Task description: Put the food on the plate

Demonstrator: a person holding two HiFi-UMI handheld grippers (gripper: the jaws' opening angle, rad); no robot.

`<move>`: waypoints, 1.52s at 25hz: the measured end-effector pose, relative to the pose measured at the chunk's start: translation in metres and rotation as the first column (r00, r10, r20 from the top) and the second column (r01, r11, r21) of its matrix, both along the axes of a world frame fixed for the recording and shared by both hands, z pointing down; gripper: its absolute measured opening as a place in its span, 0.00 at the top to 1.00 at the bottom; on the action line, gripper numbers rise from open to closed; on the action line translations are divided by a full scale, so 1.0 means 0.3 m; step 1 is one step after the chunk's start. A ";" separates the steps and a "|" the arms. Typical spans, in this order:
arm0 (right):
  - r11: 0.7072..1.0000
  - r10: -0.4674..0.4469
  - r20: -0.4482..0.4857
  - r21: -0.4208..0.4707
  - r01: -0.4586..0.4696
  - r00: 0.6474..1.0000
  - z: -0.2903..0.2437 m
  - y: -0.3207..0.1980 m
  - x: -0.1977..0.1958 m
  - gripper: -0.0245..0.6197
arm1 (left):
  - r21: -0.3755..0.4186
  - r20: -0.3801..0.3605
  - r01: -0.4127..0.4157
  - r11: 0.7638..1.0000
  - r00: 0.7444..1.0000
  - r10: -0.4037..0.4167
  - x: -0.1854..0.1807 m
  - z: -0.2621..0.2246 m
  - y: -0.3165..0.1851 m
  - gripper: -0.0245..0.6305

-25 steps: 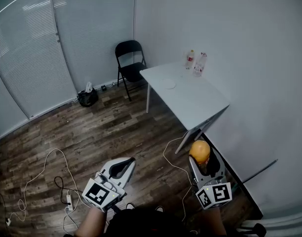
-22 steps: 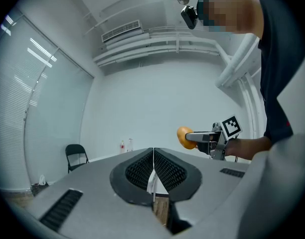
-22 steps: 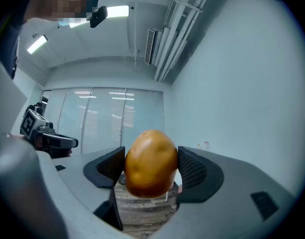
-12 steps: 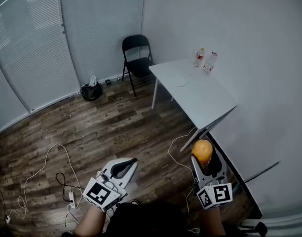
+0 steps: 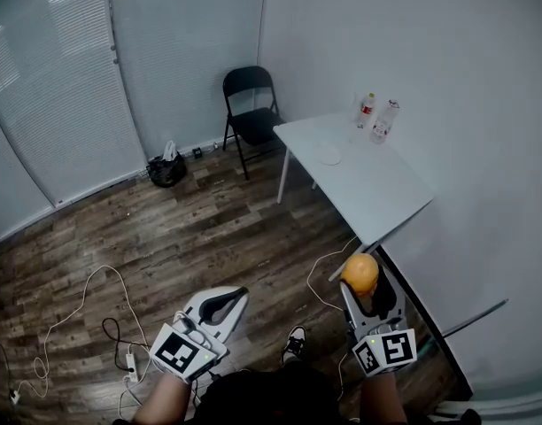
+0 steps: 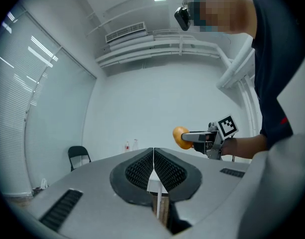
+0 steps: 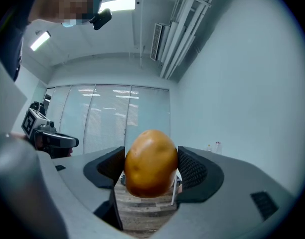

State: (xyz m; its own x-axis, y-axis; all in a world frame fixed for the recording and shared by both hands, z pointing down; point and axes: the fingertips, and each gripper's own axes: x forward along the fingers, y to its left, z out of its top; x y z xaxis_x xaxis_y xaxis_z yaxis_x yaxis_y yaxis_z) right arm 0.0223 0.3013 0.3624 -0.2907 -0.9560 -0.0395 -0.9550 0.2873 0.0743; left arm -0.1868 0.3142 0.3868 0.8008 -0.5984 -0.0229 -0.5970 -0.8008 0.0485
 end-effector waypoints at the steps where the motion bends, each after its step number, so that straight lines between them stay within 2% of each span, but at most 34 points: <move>1: 1.000 -0.005 0.001 0.002 0.005 1.000 0.002 -0.030 0.011 0.44 | 0.002 0.003 0.003 1.000 1.000 -0.003 0.011 0.003 -0.022 0.93; 9: 0.999 -0.036 0.021 0.013 0.036 0.999 0.005 -0.343 0.173 0.44 | -0.012 0.051 0.048 0.999 0.998 -0.047 0.159 0.016 -0.309 0.93; 20: 0.998 -0.056 0.062 -0.002 0.056 0.997 0.018 -0.679 0.537 0.44 | -0.023 0.082 0.055 0.998 0.995 -0.053 0.528 -0.016 -0.644 0.93; 27: 0.997 -0.063 0.080 -0.031 0.065 0.995 0.072 -0.827 0.735 0.44 | -0.045 0.094 0.068 0.997 0.994 -0.064 0.710 0.004 -0.807 0.93; 32: 0.998 -0.048 0.101 -0.047 0.053 0.994 0.109 -0.910 0.795 0.44 | -0.060 0.115 0.039 0.997 0.993 -0.032 0.785 0.025 -0.889 0.93; 38: 0.997 -0.014 0.084 -0.070 0.019 0.996 0.159 -1.023 0.808 0.44 | -0.076 0.091 0.006 0.997 0.996 0.001 0.802 0.070 -1.039 0.93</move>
State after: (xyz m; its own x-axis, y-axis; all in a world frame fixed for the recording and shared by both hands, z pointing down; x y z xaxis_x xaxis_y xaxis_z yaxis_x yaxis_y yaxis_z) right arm 0.2646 -0.0057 0.4100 -0.3049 -0.9524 0.0035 -0.9521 0.3048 -0.0262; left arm 0.0538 0.0025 0.4079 0.7958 -0.5979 0.0957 -0.6040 -0.7951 0.0550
